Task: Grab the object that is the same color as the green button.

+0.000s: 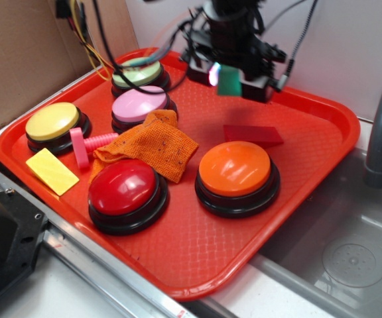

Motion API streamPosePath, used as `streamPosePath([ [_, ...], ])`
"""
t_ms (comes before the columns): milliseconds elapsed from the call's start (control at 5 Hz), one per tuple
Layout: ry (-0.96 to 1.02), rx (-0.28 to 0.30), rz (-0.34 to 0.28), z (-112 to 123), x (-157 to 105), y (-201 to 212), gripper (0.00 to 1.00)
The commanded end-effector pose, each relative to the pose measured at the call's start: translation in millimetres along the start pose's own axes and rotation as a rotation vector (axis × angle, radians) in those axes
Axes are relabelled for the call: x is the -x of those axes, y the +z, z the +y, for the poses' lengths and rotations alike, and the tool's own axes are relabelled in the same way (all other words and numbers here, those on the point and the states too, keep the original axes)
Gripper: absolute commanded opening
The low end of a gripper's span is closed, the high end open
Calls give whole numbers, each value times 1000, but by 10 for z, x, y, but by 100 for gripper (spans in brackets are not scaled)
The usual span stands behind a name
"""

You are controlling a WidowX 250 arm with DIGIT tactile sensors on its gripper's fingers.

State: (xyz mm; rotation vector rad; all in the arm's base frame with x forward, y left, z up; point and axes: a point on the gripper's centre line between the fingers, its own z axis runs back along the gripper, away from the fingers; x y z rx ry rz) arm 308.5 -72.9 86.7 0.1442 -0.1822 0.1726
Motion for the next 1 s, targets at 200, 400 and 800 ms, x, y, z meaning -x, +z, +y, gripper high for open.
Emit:
streamPosePath([
  [200,-36,203,-26,846,64,1082,0],
  [400,-71,200,-131,864,253,1210,0],
  [800,33,220,-55,892,285,1156,0],
])
